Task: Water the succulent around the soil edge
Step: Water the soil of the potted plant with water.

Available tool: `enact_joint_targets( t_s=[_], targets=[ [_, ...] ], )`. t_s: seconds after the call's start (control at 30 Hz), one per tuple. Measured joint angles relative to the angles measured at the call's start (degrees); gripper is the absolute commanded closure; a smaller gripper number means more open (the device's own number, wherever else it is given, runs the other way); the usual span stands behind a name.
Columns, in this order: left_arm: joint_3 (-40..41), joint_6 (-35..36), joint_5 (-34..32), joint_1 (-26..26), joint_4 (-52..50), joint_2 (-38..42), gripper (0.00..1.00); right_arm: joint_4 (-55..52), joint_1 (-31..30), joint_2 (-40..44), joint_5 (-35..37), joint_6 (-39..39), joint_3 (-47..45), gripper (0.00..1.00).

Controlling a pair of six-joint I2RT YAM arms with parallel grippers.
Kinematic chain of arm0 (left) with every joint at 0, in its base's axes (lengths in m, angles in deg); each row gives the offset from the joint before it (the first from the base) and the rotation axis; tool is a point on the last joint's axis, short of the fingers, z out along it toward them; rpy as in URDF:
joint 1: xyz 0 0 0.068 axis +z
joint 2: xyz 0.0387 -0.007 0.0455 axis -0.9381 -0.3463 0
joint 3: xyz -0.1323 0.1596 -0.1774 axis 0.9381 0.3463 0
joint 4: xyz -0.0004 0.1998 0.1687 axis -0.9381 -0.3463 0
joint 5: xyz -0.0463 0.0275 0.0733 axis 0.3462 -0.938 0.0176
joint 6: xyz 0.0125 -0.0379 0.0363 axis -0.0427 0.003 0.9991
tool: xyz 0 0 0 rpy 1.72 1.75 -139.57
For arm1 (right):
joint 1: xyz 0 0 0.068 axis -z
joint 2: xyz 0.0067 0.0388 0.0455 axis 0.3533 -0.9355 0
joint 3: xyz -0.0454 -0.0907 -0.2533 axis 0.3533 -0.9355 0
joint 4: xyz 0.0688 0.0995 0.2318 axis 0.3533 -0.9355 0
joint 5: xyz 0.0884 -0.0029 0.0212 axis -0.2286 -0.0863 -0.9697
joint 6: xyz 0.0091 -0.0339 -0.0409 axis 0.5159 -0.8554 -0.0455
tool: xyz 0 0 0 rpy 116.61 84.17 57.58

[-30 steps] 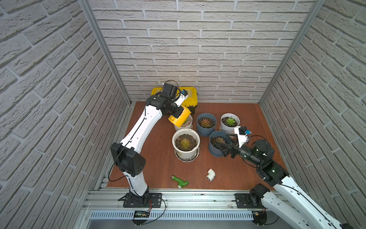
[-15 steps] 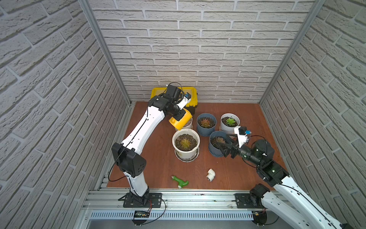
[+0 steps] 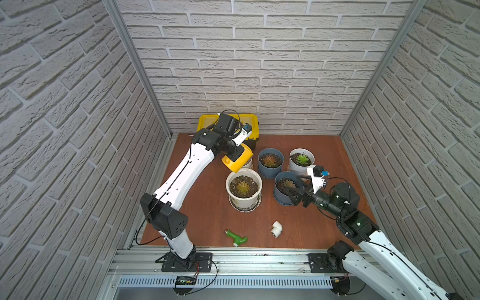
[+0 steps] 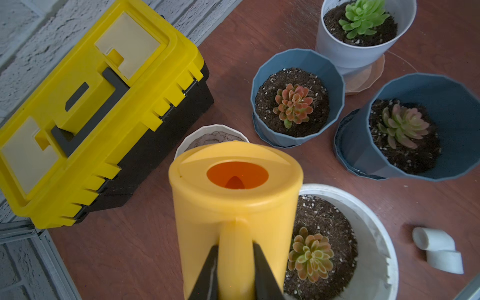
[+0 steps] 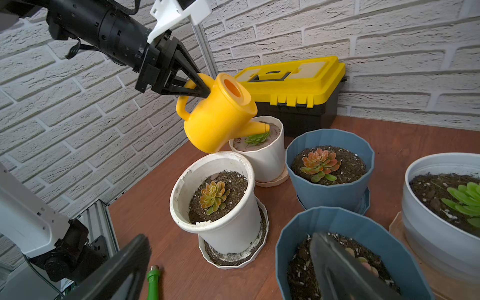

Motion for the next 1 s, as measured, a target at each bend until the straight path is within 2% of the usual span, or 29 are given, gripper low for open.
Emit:
enact_joint_targets(
  t_s=[0.53, 1.0],
  targets=[
    [3.85, -0.57, -0.17, -0.02, -0.11, 2.56, 1.00, -0.02, 0.00, 0.00, 0.00, 0.00, 0.00, 0.00],
    [9.84, -1.07, -2.47, 0.00, -1.03, 8.57, 1.00, 0.00, 0.00, 0.09, -0.02, 0.04, 0.00, 0.00]
  ],
)
